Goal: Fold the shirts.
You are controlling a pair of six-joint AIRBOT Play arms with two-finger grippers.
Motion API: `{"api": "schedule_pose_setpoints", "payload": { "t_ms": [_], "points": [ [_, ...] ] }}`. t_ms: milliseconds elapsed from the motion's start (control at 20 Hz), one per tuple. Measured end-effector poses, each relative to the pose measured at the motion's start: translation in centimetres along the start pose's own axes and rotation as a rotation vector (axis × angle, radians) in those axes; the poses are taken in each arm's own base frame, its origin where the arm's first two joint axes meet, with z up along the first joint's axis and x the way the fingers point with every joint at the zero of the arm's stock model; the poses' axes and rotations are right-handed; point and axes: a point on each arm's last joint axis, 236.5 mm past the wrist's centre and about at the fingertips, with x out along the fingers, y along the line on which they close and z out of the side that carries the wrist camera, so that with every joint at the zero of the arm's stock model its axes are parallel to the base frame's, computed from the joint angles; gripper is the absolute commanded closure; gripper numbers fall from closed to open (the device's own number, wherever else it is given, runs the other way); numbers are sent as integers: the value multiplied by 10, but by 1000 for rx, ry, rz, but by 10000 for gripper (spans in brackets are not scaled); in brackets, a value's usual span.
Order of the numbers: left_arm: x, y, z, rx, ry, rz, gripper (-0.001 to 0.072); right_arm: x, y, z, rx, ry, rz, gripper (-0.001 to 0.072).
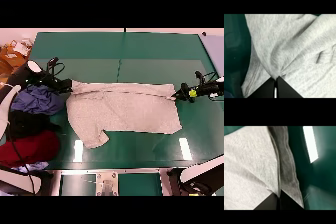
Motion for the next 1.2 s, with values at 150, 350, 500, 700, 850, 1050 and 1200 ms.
{"api": "schedule_pose_setpoints", "payload": {
  "t_ms": [150,350,500,700,850,1050,1200],
  "points": [
    [1,6,-3,3,9,16,687,-1,-9,-4,6,14,-29,702],
    [-1,13,7,-6,-33,32,687,-6,-22,-1,28,-3,-53,702],
    [-3,10,21,-27,-92,13,687,-12,-26,4,39,-23,-58,702],
    [-3,6,27,-42,-116,-6,687,-16,-26,2,42,-14,-55,702],
    [2,-1,15,-31,-73,-16,687,-12,-28,-8,53,22,-49,702],
    [13,-10,-6,-6,-6,-27,686,-7,-29,-18,68,55,-41,702],
    [15,-11,-18,-2,39,-31,209,-9,-27,-19,68,59,-39,312]
  ]
}}
